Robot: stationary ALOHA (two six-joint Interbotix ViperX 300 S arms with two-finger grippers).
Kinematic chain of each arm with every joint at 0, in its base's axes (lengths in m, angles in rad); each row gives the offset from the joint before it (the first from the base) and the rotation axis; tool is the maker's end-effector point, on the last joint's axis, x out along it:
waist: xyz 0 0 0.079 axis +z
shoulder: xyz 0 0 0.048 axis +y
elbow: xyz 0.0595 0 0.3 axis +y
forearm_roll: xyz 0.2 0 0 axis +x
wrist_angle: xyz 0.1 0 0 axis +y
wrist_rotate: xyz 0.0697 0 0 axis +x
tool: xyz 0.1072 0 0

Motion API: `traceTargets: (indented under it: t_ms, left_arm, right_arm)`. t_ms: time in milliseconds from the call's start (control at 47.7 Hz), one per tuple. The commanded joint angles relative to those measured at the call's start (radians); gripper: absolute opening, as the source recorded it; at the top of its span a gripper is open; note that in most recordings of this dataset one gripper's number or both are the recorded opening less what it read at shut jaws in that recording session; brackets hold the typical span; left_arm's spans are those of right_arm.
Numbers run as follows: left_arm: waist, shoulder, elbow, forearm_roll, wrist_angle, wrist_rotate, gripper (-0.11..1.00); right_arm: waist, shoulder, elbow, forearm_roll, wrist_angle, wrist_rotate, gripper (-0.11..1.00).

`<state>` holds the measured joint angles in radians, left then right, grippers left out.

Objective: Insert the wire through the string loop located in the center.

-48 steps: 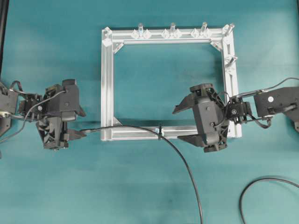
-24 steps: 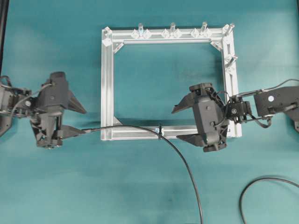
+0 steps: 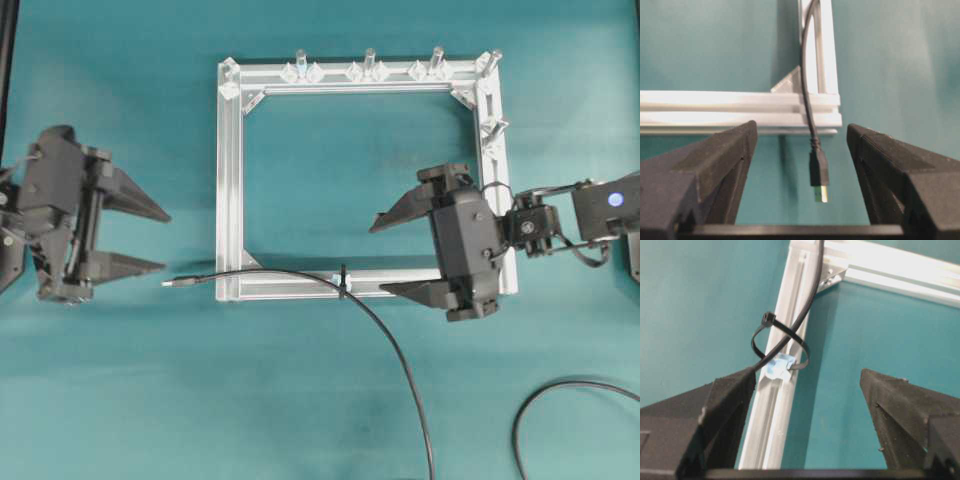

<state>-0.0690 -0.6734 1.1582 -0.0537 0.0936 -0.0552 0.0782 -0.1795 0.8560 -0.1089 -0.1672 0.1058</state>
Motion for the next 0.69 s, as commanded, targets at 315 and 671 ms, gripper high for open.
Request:
traceTargets:
  t_ms: [315,671]
  left_arm:
    - [0.037,-0.199,0.064,0.003,-0.003,0.009,0.71]
    - [0.081,-0.423,0.152,0.006,-0.003,0.009,0.71]
  right_arm:
    - [-0.031,-0.1,0.023,0.0,-0.002,0.0,0.85]
    - [-0.031,-0.118,0.067,0.003,-0.021,0.0,0.85]
